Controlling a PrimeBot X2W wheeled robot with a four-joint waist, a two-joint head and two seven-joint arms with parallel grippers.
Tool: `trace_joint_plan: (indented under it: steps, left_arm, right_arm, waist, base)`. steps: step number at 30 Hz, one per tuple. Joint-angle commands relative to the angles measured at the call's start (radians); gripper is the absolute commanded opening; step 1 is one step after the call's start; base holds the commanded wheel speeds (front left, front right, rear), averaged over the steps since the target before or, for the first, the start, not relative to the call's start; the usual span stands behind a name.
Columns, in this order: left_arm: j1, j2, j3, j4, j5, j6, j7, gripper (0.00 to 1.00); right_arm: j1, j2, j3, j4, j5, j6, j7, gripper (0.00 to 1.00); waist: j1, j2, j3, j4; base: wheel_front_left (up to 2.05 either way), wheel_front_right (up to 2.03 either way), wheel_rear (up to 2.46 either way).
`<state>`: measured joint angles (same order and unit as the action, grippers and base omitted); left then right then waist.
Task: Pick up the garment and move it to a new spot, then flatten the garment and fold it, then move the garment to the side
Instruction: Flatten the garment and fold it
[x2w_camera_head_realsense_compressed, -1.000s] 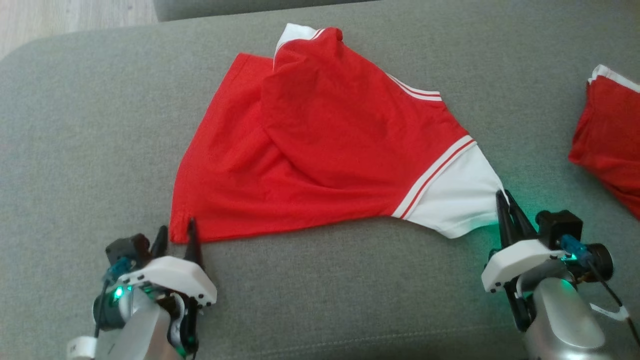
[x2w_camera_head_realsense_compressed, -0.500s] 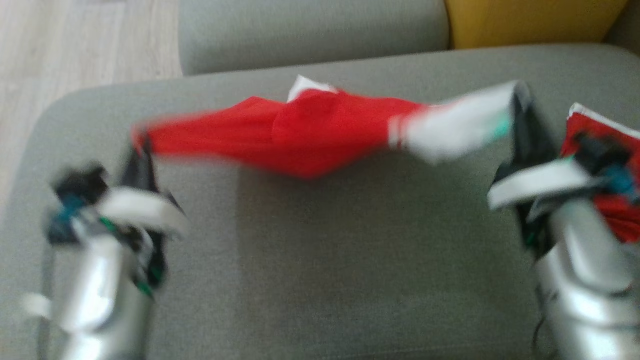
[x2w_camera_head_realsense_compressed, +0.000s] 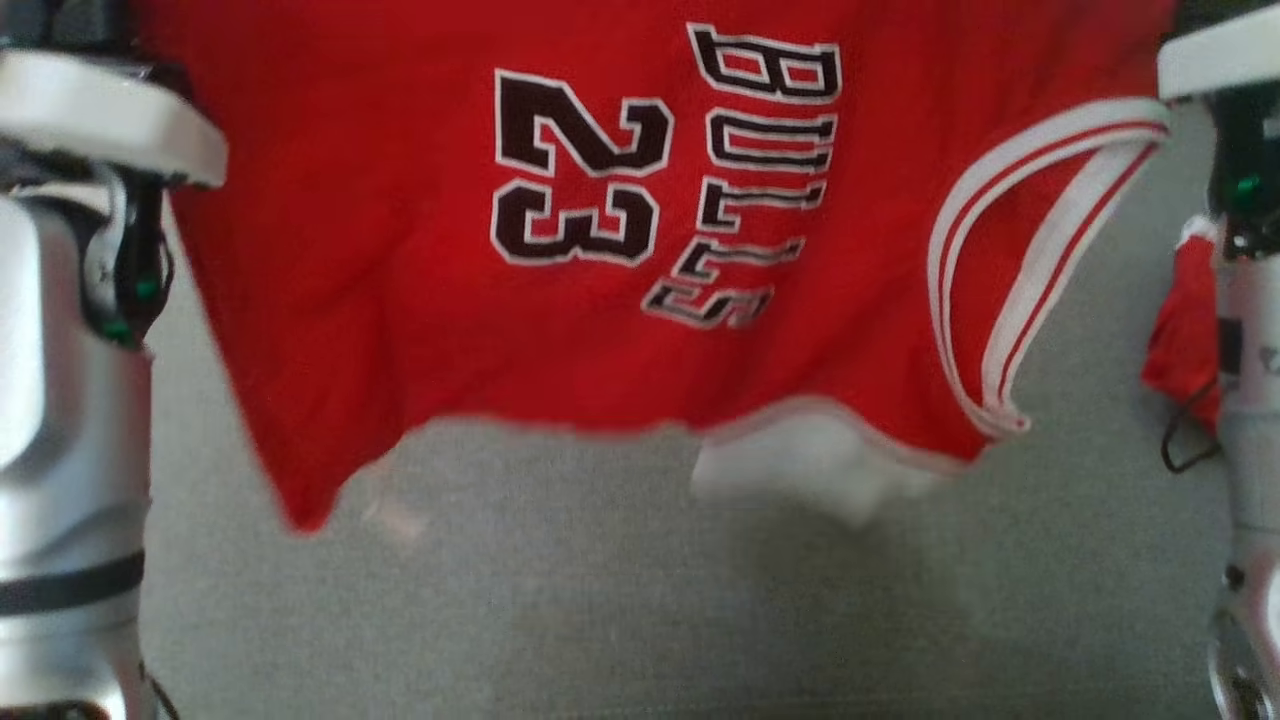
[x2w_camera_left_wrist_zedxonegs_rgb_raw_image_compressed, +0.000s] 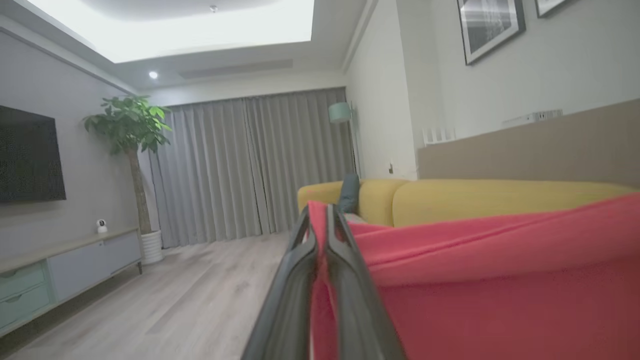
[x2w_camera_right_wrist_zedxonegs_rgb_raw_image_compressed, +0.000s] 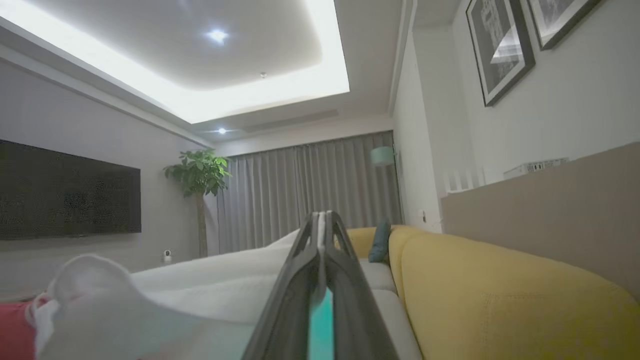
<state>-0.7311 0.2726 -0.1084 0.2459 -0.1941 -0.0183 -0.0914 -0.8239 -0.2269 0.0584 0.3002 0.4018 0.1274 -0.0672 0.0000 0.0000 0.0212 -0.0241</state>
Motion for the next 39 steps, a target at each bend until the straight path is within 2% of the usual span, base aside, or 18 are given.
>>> trace_joint_plan:
  steps: [1,5,8,12,16,20,24,27,33,39]
  left_arm:
    - [-0.072,0.04,0.021,0.001,0.008,-0.002,0.024,0.0]
    - [-0.18,0.024,-0.001,0.103,0.025,0.006,0.016,0.0]
    - [-0.295,0.007,-0.001,0.184,0.046,0.037,-0.074,0.0]
    - [-0.429,-0.015,0.02,0.264,0.045,0.068,-0.153,0.0]
    - [-0.432,-0.03,0.035,0.331,0.034,0.07,-0.169,0.0]
    - [-0.249,-0.088,0.113,0.361,-0.029,0.083,-0.17,0.0]
    - [-0.024,-0.166,0.141,0.394,-0.052,0.067,-0.17,0.0]
    - [0.123,-0.202,0.154,0.428,-0.067,0.055,-0.17,0.0]
    - [0.337,-0.221,0.173,0.441,-0.106,0.048,-0.17,0.0]
    - [0.482,-0.222,0.147,0.397,-0.18,0.072,-0.17,0.0]
  right_arm:
    - [-0.054,0.018,0.007,0.002,0.002,0.003,0.02,0.0]
    - [-0.173,0.041,0.007,0.133,-0.054,0.003,0.007,0.0]
    - [-0.308,0.053,-0.037,0.247,-0.138,0.003,-0.092,0.0]
    - [-0.462,0.071,-0.136,0.341,-0.227,0.003,-0.181,0.0]
    - [-0.481,0.088,-0.188,0.402,-0.257,0.003,-0.193,0.0]
    - [-0.331,0.092,-0.158,0.457,-0.234,0.003,-0.194,0.0]
    - [-0.152,0.094,-0.096,0.501,-0.174,0.003,-0.194,0.0]
    - [-0.024,0.092,-0.05,0.512,-0.112,0.003,-0.194,0.0]
    - [0.208,0.087,0.038,0.454,0.009,0.003,-0.191,0.0]
    - [0.398,0.062,0.058,0.365,0.09,0.003,-0.157,0.0]
  waist:
    - [0.0,0.0,0.072,0.007]
    - [0.0,0.0,0.189,0.005]
    - [0.0,0.0,0.251,0.001]
    - [0.0,0.0,0.289,0.0]
    - [0.0,0.0,0.282,-0.004]
    - [0.0,0.0,0.258,-0.012]
    - [0.0,0.0,0.244,-0.022]
    - [0.0,0.0,0.227,-0.035]
    - [0.0,0.0,0.168,-0.06]
    - [0.0,0.0,0.087,-0.072]
  base:
    - [0.0,0.0,0.0]
    - [0.0,0.0,0.0]
    - [0.0,0.0,0.0]
    - [0.0,0.0,0.0]
    - [0.0,0.0,0.0]
    - [0.0,0.0,0.0]
    - [0.0,0.0,0.0]
    - [0.0,0.0,0.0]
    - [0.0,0.0,0.0]
    - [0.0,0.0,0.0]
